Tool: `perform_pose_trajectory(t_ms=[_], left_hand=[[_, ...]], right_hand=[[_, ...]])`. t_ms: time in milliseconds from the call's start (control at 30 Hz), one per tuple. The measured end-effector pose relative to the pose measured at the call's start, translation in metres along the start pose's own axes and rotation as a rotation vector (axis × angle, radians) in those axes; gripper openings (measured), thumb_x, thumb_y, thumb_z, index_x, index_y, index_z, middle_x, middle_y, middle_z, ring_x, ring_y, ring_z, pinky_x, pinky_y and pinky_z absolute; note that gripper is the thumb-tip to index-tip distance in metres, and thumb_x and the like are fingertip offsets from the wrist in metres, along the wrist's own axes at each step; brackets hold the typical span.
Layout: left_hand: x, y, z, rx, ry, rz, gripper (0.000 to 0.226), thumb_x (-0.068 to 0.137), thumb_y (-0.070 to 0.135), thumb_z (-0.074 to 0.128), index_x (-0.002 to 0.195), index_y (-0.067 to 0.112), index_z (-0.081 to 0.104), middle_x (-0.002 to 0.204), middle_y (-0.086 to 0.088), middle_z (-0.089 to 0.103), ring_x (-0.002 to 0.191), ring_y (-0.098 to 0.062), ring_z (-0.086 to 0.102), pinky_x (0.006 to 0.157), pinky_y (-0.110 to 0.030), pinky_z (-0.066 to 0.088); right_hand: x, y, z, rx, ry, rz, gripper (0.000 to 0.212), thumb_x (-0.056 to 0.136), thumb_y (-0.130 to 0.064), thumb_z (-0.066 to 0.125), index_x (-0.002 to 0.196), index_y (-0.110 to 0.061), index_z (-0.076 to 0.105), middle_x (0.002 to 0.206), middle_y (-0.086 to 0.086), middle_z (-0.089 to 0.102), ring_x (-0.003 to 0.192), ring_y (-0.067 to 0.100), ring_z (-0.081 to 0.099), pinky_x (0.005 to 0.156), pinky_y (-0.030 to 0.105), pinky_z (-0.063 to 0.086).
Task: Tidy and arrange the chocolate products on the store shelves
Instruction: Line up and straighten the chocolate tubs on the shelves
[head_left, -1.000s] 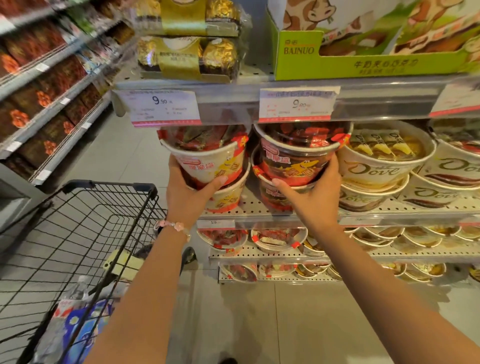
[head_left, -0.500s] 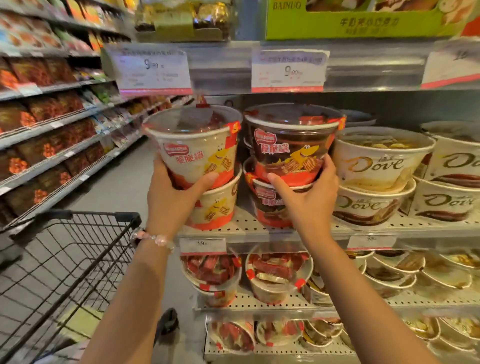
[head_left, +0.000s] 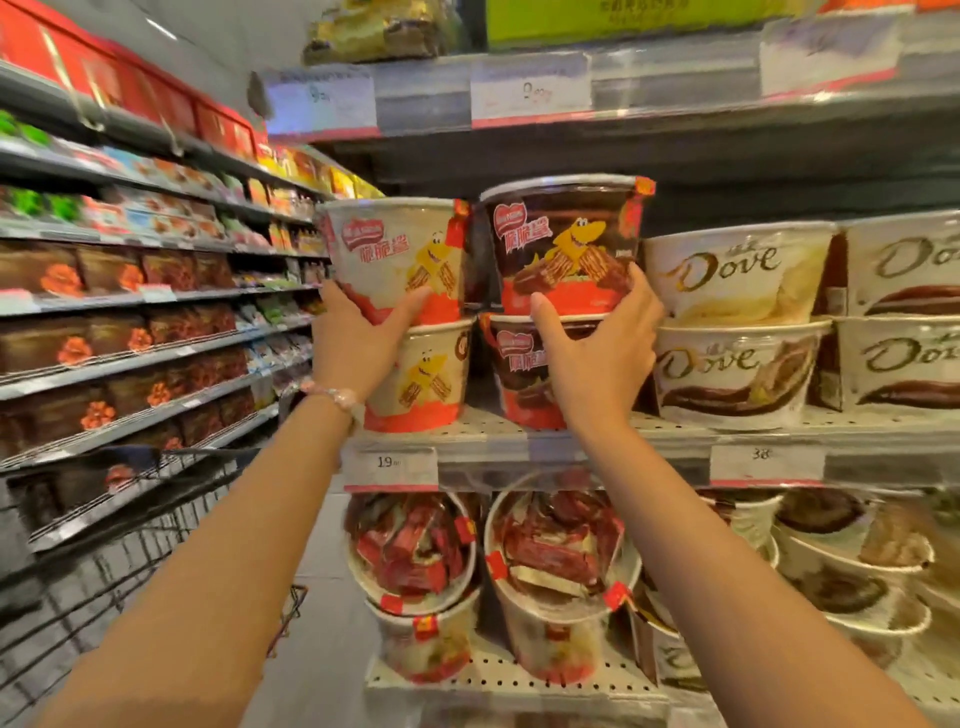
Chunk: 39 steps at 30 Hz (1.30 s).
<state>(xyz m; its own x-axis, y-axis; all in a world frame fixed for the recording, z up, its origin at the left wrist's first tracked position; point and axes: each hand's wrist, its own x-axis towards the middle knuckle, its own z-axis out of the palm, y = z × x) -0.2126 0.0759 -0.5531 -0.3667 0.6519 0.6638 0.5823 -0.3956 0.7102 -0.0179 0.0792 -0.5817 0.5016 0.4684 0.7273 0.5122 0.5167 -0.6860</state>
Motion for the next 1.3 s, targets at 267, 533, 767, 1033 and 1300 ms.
perform_pose_trajectory(t_ms=[267, 533, 767, 1033, 1300], left_hand=[[0.002, 0.007, -0.003, 0.093, -0.036, -0.022, 0.101, 0.069, 0.072, 0.059, 0.140, 0.008, 0.025, 0.139, -0.010, 0.046, 0.123, -0.029, 0.048, 0.101, -0.044, 0.042], [-0.063, -0.008, -0.008, 0.035, 0.128, 0.166, 0.076, 0.081, 0.057, 0.057, 0.138, 0.014, 0.031, 0.136, -0.003, 0.042, 0.125, -0.020, 0.042, 0.103, -0.041, 0.038], [-0.165, -0.075, -0.005, 0.025, 0.177, 0.060, 0.048, 0.080, 0.022, 0.071, 0.120, 0.013, 0.044, 0.099, 0.001, 0.049, 0.080, -0.006, 0.045, 0.069, -0.002, 0.036], [-0.194, -0.153, 0.008, 0.079, 0.004, -0.342, 0.085, 0.070, 0.038, 0.078, 0.135, 0.017, 0.028, 0.091, -0.008, 0.055, 0.084, -0.024, 0.056, 0.068, -0.029, 0.041], [-0.182, -0.178, 0.013, -0.072, -0.120, -0.515, 0.087, 0.065, 0.034, 0.082, 0.137, 0.021, 0.034, 0.116, -0.012, 0.062, 0.102, -0.021, 0.058, 0.088, -0.039, 0.048]], right_hand=[[0.005, -0.008, -0.007, -0.012, -0.071, 0.044, 0.090, 0.076, -0.055, 0.067, 0.144, -0.017, 0.023, 0.144, 0.004, 0.033, 0.134, 0.020, 0.032, 0.108, 0.043, 0.029], [-0.030, 0.018, -0.069, 0.268, -0.141, -0.127, 0.061, 0.089, -0.033, 0.062, 0.139, -0.017, 0.033, 0.136, -0.004, 0.039, 0.125, 0.003, 0.037, 0.097, 0.006, 0.029], [-0.118, 0.090, -0.093, 0.253, -0.294, -0.098, 0.030, 0.088, -0.018, 0.063, 0.112, -0.026, 0.047, 0.093, -0.002, 0.059, 0.085, 0.005, 0.057, 0.073, 0.015, 0.044], [-0.161, 0.157, -0.091, -0.328, -0.497, 0.098, 0.081, 0.084, -0.053, 0.058, 0.145, -0.019, 0.016, 0.067, -0.006, 0.060, 0.053, 0.014, 0.058, 0.043, 0.031, 0.045], [-0.161, 0.157, -0.084, -0.154, -0.508, 0.195, 0.080, 0.089, -0.039, 0.059, 0.149, -0.018, 0.011, 0.071, -0.002, 0.062, 0.057, 0.014, 0.060, 0.049, 0.039, 0.052]])
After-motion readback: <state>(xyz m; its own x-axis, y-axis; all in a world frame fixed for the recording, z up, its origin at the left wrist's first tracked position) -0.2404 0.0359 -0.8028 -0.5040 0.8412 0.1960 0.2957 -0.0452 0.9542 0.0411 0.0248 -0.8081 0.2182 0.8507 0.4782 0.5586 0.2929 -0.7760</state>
